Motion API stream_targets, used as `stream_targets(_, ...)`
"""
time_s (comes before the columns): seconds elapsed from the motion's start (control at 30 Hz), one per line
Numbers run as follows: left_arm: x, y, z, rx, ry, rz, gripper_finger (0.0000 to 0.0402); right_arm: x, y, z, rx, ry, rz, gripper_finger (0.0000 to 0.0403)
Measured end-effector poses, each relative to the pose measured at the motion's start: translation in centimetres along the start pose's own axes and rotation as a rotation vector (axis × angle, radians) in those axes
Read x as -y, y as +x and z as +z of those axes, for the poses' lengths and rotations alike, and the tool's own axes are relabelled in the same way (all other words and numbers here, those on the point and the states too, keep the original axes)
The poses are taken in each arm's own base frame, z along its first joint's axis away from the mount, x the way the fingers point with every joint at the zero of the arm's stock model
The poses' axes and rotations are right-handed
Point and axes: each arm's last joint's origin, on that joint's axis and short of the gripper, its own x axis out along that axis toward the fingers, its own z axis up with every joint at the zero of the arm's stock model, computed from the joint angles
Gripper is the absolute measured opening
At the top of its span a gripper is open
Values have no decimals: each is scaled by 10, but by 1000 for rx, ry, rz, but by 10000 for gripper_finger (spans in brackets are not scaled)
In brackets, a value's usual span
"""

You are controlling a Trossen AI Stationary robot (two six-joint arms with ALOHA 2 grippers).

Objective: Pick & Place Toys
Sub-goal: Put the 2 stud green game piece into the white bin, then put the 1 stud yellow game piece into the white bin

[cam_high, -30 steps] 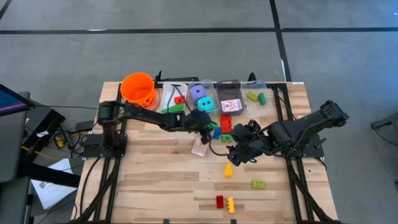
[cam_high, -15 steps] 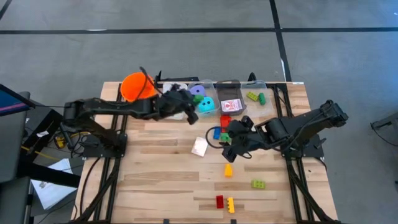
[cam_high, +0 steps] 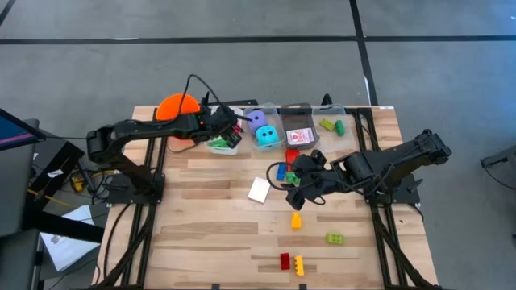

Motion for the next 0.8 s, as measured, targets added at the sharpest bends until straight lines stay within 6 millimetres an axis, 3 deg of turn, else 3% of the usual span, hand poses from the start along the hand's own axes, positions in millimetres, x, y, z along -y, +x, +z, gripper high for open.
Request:
stream_targets(0.2, -4, 20, -2, -58, -108, 26, 270, 0, 0, 0, -5, 5, 6, 295)
stream_targets(0.4, -2, 18, -2, -111, -195, -149, 357, 0, 0, -1, -11, 21, 7, 295)
stream_targets(0.5, 3, 11, 0, -132, -242, -323, 377, -1, -1, -3, -24, 2, 7, 295)
stream_targets(0.63, 23, -1, 8, -116, -275, -649, 383, 0, -8, -11, -58, -27, -8, 295)
stream_targets(0.8, 63, -34, 21, 87, -200, -940, 375, 3, -19, -29, -119, 9, -119, 295)
